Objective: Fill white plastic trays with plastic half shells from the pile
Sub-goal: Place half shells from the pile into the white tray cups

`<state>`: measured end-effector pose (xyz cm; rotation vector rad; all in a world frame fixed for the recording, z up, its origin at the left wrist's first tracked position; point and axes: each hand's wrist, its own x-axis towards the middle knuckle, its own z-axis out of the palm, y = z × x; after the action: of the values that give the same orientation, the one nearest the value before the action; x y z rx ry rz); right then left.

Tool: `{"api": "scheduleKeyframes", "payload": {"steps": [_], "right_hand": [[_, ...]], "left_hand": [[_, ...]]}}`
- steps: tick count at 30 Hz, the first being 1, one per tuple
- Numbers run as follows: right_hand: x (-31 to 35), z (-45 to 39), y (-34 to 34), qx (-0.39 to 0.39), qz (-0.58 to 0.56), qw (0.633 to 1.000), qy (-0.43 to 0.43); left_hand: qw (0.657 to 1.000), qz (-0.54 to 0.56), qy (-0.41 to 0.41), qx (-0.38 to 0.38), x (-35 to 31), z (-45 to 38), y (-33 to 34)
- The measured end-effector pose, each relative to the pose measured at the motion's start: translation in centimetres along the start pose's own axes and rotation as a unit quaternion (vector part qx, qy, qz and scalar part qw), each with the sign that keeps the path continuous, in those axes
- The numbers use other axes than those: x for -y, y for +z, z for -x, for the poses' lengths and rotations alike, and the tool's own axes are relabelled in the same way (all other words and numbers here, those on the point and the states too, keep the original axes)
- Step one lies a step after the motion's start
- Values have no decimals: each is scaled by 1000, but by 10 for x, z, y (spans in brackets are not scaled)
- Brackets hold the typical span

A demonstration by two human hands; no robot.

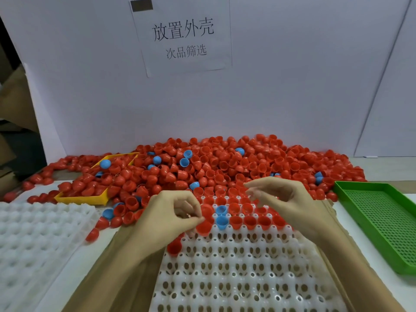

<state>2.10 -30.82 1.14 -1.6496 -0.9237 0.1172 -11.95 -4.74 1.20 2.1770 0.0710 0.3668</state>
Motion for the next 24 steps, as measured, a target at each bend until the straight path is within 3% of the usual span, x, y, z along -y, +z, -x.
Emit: {"api": "scheduleKeyframes", "payload": {"steps": [4, 10, 17, 24], "right_hand": [[-4, -1, -4, -19, 9, 1000, 13], [-8, -1, -5, -27, 12, 999, 18], [-12, -2, -13, -55, -5, 998, 21], [-17, -3, -17, -70, -7, 997, 22]], "left_hand": [[990, -144, -8, 4, 5, 13, -11], [963, -263, 38, 47, 4, 23, -3], [928, -328, 145, 98, 5, 18, -6], [914, -355, 164, 107, 15, 18, -7]]}}
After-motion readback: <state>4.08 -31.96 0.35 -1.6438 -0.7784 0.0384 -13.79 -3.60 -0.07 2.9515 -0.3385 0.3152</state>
